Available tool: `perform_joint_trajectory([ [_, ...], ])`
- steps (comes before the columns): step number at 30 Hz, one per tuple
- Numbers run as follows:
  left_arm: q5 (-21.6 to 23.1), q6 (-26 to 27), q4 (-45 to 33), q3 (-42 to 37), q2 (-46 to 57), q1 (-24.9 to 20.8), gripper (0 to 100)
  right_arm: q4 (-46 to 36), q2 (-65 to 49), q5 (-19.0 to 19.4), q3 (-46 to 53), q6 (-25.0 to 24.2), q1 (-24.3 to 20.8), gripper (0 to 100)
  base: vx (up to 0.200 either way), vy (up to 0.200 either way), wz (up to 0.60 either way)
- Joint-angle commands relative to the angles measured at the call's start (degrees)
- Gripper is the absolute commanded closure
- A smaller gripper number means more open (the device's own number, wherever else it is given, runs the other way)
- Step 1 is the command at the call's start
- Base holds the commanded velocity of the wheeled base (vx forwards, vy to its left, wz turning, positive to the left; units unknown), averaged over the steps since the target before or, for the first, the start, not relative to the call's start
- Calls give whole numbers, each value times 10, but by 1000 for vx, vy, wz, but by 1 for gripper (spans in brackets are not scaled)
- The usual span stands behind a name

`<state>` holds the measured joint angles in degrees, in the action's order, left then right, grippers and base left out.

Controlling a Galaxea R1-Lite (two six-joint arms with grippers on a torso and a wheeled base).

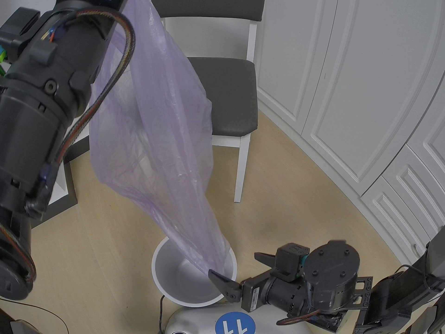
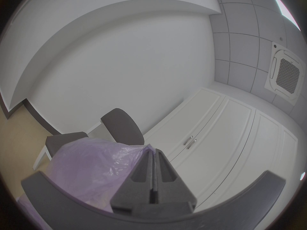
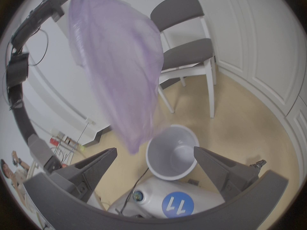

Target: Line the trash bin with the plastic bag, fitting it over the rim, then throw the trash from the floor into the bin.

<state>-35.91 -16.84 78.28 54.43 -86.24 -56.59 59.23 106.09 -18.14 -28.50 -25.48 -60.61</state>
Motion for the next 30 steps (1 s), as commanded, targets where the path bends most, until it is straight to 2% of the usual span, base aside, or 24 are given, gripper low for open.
perform_joint_trajectory([
  [1, 0, 0, 0, 0, -4, 0, 100, 2, -3, -11, -25, -4, 6, 0, 0, 0, 0],
  [8, 1, 0, 10, -1, -5, 0, 100, 1, 6, -33, -45, -12, 6, 0, 0, 0, 0],
  [12, 1, 0, 11, -1, -6, 0, 100, 4, 13, -75, -62, -11, 6, 0, 0, 0, 0],
  [13, 1, 0, 11, -1, -6, 0, 100, 4, 13, -75, -62, -11, 6, 0, 0, 0, 0],
  [15, 1, 0, 12, 0, -6, 0, 100, 5, 27, -129, -81, -1, 7, 0, 0, 0, 0],
  [18, 1, 0, 12, 0, -5, 0, 100, 7, 40, -179, -106, 14, 18, 0, 0, 0, 0],
  [20, 1, 0, 12, 0, -5, 0, 100, 7, 46, -196, -118, 21, 28, 0, 0, 0, 0],
  [27, 1, 0, 12, 1, -1, 0, 100, 8, 76, -206, -146, 15, 59, 0, 0, 0, 0],
  [30, 1, 1, 12, 1, 1, 0, 100, 20, 84, -197, -146, 12, 59, 0, 0, 0, 0],
])
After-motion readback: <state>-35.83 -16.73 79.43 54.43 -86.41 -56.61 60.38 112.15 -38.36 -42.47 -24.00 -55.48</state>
